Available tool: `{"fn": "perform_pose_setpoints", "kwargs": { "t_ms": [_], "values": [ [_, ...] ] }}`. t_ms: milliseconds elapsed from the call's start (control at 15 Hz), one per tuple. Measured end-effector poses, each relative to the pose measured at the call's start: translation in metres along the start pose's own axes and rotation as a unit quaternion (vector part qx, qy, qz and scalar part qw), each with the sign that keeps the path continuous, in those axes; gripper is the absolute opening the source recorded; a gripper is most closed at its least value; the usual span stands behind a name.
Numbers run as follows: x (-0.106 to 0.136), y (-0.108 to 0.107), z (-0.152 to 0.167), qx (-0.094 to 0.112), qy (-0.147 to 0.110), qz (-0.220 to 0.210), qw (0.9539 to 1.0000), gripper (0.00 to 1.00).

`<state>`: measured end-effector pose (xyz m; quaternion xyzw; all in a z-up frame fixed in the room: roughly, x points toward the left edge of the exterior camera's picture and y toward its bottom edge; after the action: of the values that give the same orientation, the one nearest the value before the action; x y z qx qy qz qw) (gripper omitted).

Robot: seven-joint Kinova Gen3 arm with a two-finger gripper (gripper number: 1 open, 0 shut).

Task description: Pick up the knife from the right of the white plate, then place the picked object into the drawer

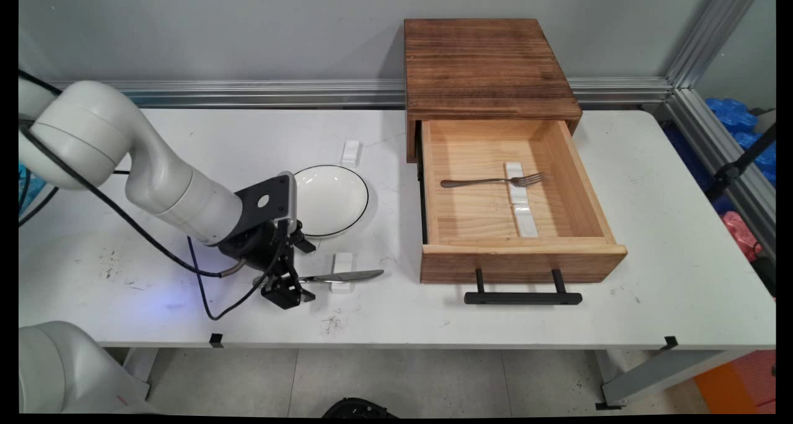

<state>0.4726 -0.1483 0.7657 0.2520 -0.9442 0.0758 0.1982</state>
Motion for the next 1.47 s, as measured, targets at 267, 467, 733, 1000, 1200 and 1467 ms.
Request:
{"fn": "perform_pose_setpoints", "kwargs": {
  "t_ms": [267,467,733,1000,1200,1467],
  "values": [
    [-0.001,0.0,0.002,-0.001,-0.001,0.003,1.0,1.0],
    [-0.002,0.0,0.003,-0.002,-0.002,0.006,1.0,0.0],
    [-0.002,-0.001,0.002,-0.002,-0.004,0.009,1.0,0.0],
    [-0.003,0.0,0.0,-0.005,-0.005,0.01,0.9999,0.0],
    [-0.003,0.0,-0.001,-0.007,-0.006,0.011,0.9999,0.0],
    [-0.001,-0.001,-0.007,-0.008,-0.007,0.011,0.9999,0.0]
  ]
}}
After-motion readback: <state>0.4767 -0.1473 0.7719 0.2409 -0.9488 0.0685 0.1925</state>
